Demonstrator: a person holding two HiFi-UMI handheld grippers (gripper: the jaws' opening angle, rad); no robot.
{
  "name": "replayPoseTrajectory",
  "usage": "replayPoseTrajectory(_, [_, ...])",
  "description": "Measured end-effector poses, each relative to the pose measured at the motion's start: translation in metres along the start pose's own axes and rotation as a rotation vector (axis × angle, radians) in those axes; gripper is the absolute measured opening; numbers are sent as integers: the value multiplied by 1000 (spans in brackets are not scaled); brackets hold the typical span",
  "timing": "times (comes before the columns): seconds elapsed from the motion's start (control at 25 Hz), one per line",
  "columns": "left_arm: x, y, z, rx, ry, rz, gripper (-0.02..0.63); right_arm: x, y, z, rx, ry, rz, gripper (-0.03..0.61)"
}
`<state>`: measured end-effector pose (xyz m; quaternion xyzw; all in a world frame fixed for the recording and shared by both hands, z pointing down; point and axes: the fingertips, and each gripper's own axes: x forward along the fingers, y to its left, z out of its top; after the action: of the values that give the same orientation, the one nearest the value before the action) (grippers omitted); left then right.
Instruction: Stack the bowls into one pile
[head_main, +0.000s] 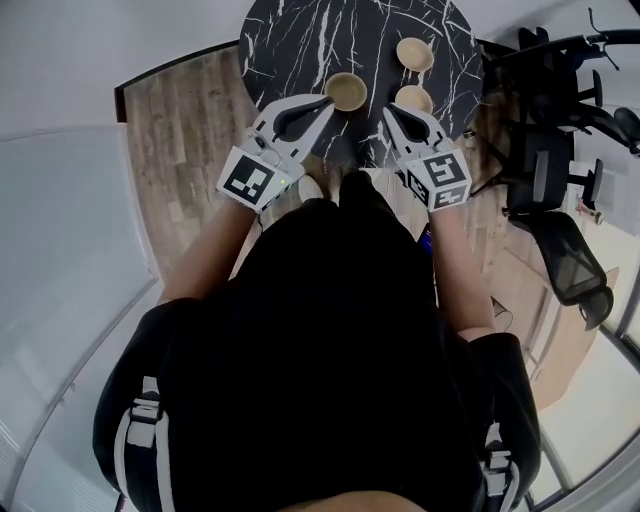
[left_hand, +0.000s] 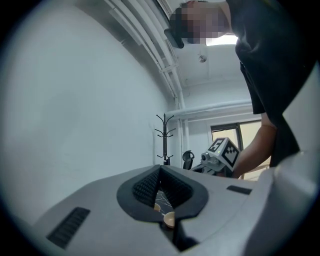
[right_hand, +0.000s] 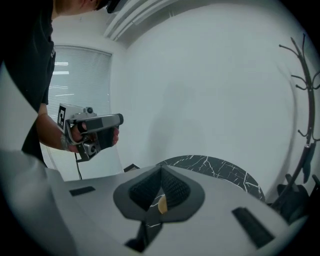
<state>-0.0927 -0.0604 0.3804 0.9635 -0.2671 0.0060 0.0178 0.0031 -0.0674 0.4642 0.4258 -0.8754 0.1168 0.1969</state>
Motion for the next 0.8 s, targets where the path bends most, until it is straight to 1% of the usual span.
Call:
replayPoseTrajectory(0.12, [10,4,-1,9,2,5,5,9,-23,-11,0,28,-13,-2])
replayPoseTrajectory(0.28, [29,8,5,26,-21,14,5,24,-59,-27,-7,73,-21,-2])
replayPoseTrajectory(0.4, [46,11,7,40,-22,15,5,34,-86,-39,-13,110,-21,-2])
replayPoseTrajectory(0.64, [81,17,5,41,-23,15,5,54,-141,-77,-19,224,-13,-2])
replayPoseTrajectory(0.8, [101,21,-3,29,-6,16,5,69,-172,-102,-52,302,-1,-2])
